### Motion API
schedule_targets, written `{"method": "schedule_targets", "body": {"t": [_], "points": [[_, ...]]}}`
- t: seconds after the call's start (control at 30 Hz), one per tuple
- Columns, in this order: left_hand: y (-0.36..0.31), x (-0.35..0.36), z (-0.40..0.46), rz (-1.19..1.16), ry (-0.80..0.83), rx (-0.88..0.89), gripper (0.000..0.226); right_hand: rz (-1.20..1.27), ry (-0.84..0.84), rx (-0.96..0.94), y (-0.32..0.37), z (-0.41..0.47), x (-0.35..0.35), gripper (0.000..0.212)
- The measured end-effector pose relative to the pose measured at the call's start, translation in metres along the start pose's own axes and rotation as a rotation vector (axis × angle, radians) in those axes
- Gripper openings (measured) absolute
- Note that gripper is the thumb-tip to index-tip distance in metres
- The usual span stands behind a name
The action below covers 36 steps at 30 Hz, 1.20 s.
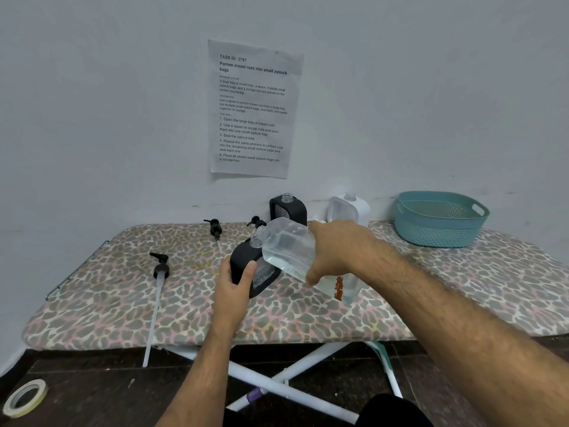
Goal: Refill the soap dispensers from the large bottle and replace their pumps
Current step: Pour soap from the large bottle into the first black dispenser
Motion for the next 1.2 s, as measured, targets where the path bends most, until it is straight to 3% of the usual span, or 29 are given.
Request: {"method": "schedule_targets", "body": {"t": [0.33,0.67,1.2], "points": [[-0.0023,0.0005,-0.0018,0.027,0.009,-0.001,0.039,0.002,-0.004,-0.003,0.0011,-0.0002,-0.0018,0.089],[-0.0037,0.0018,-0.0044,0.043,0.019,-0.043,0.068,-0.007,-0.003,0.003,0.0002,0.0022,-0.0015,0.091],[-0.0045,0.0028,-0.0052,0.066,0.031,-0.045,0.065,-0.012,0.001,0.003,0.0009,0.0022,-0.0023,0.09]]}}
Point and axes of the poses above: each hand's wrist, its own z-axis towards the middle knuckle, its own x-axis out of the palm, y = z × x, the point moved 4 cm from there along z, towards the middle knuckle, and after that the axes turned 8 degrees about y, right-handed, at the moved point
